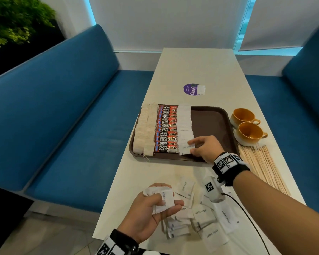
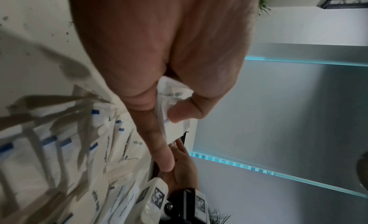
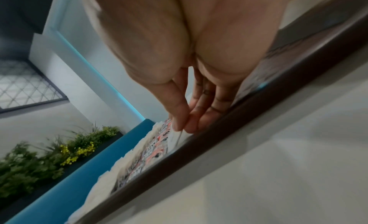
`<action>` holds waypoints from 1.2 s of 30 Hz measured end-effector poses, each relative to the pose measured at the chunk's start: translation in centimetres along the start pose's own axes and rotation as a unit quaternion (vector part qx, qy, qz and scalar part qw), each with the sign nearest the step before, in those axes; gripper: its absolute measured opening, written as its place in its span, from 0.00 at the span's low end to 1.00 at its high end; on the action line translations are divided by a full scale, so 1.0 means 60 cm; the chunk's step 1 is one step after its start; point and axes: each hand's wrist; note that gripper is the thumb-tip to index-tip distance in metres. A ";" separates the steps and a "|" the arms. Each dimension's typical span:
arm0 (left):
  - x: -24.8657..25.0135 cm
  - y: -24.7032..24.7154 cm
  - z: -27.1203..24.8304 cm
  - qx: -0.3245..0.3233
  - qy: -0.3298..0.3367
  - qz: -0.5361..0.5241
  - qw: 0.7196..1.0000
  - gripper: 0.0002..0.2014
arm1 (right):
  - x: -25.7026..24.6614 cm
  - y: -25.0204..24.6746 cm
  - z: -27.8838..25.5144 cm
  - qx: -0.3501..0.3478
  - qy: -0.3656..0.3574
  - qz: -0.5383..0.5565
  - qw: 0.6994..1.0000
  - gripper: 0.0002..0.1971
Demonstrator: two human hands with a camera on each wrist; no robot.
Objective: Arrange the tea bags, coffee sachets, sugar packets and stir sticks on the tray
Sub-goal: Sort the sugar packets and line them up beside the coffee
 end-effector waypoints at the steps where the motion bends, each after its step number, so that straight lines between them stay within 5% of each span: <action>1: 0.002 -0.001 0.001 0.001 0.001 0.005 1.000 0.19 | 0.000 0.002 0.004 -0.003 0.004 -0.020 1.000 0.12; 19: 0.003 0.007 0.009 0.020 0.003 0.004 1.000 0.17 | -0.026 0.010 0.022 -0.022 0.014 -0.155 0.988 0.11; 29: 0.005 0.014 0.002 0.014 0.044 -0.013 0.999 0.15 | -0.026 -0.020 -0.051 0.027 -0.048 -0.012 0.998 0.03; 36: -0.003 0.040 -0.008 0.046 0.083 0.072 0.993 0.14 | -0.055 -0.032 -0.237 -0.100 -0.116 0.159 0.975 0.11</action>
Point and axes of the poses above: each hand's wrist, its own z-axis towards the middle knuckle, its own y-axis out of the palm, x = y × z, and after that the axes turned 10 degrees about -z, right-handed
